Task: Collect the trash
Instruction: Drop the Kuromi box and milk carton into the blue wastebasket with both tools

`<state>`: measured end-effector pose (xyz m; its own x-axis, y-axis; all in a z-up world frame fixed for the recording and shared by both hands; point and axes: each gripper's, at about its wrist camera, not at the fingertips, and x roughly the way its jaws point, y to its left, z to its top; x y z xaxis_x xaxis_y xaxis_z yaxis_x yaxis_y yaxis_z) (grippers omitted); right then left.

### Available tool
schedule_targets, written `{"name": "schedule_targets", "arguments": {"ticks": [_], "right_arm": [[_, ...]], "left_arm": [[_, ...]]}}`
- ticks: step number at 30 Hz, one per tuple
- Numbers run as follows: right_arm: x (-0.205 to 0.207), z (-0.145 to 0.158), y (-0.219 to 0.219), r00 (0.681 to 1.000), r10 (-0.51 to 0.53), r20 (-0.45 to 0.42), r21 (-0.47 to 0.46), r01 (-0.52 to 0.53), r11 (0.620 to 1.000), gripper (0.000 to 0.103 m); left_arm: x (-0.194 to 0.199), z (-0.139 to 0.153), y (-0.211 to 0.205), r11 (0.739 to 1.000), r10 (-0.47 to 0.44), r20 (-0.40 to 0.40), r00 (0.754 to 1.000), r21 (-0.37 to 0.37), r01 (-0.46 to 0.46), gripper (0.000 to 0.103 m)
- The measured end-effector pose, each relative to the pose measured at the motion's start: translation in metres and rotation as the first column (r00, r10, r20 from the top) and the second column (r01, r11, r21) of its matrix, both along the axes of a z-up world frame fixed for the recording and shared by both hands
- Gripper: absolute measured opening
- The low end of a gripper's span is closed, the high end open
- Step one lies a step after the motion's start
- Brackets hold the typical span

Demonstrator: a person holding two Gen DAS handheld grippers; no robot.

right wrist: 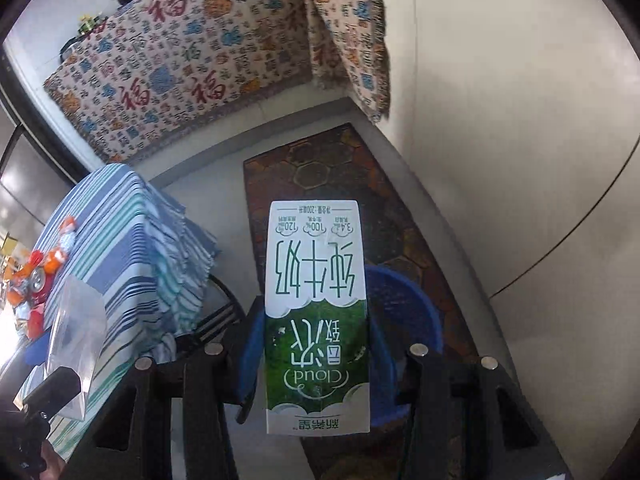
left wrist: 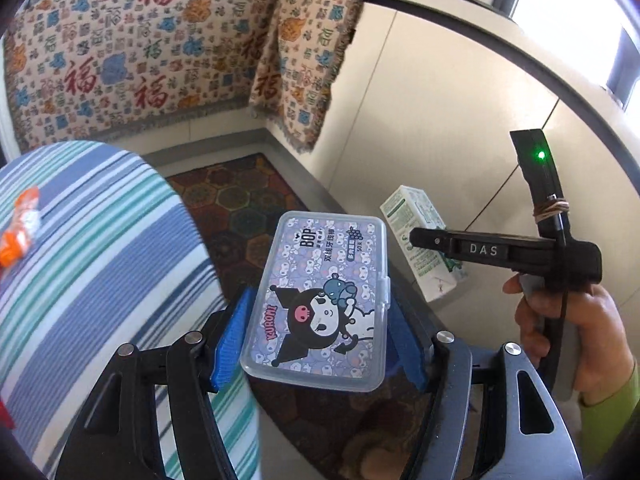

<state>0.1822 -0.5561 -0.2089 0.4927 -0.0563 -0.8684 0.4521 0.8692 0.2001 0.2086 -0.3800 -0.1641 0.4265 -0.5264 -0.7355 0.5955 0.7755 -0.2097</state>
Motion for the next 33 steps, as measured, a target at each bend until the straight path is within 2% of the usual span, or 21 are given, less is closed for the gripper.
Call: {"name": "schedule_targets", "arguments": {"ticks": [6, 14, 18, 19, 20, 21, 23, 26, 30, 33], "right_arm": [[-0.002, -0.028, -0.037, 0.999, -0.037, -0.026, 0.05, 0.038, 0.998, 0.049], [-0.009, -0.046, -0.06, 0.997, -0.068, -0.031, 0.114, 0.071, 0.991, 0.049], [-0.008, -0.049, -0.064, 0.997, -0.075, -0.024, 0.131, 0.078, 0.988, 0.053], [-0.008, -0.049, -0.065, 0.996, -0.086, -0.021, 0.133, 0.088, 0.987, 0.058], [-0.009, -0.048, -0.067, 0.995, -0.098, -0.015, 0.135, 0.099, 0.986, 0.067], [-0.011, -0.046, -0.068, 0.994, -0.108, -0.005, 0.138, 0.107, 0.985, 0.068], [-0.016, -0.039, -0.071, 0.99, -0.136, 0.02, 0.12, 0.133, 0.984, 0.068], [-0.025, -0.018, -0.07, 0.984, -0.161, 0.071, 0.042, 0.158, 0.986, 0.068], [-0.031, 0.013, -0.06, 0.974, -0.144, 0.174, -0.032, 0.152, 0.988, 0.068], [-0.032, 0.035, -0.042, 0.964, -0.104, 0.245, -0.096, 0.131, 0.987, 0.068]], "left_arm": [[0.014, -0.039, -0.051, 1.0, -0.018, -0.05, 0.999, 0.015, 0.018, 0.067], [0.026, -0.073, -0.081, 0.997, -0.034, -0.088, 0.996, 0.065, 0.04, 0.067], [0.029, -0.086, -0.091, 0.996, -0.054, -0.096, 0.994, 0.07, 0.061, 0.068], [0.029, -0.091, -0.094, 0.995, -0.069, -0.103, 0.992, 0.063, 0.075, 0.075], [0.031, -0.096, -0.097, 0.995, -0.078, -0.11, 0.991, 0.06, 0.085, 0.091], [0.034, -0.1, -0.099, 0.995, -0.069, -0.106, 0.992, 0.067, 0.077, 0.096], [0.037, -0.105, -0.101, 0.995, -0.061, -0.105, 0.993, 0.068, 0.068, 0.097], [0.035, -0.093, -0.091, 0.998, -0.03, -0.103, 0.994, 0.047, 0.035, 0.097], [0.016, -0.051, -0.055, 1.0, 0.001, -0.04, 0.999, -0.018, -0.002, 0.097], [-0.007, -0.017, -0.013, 0.998, 0.034, 0.005, 0.999, -0.048, -0.033, 0.098]]}}
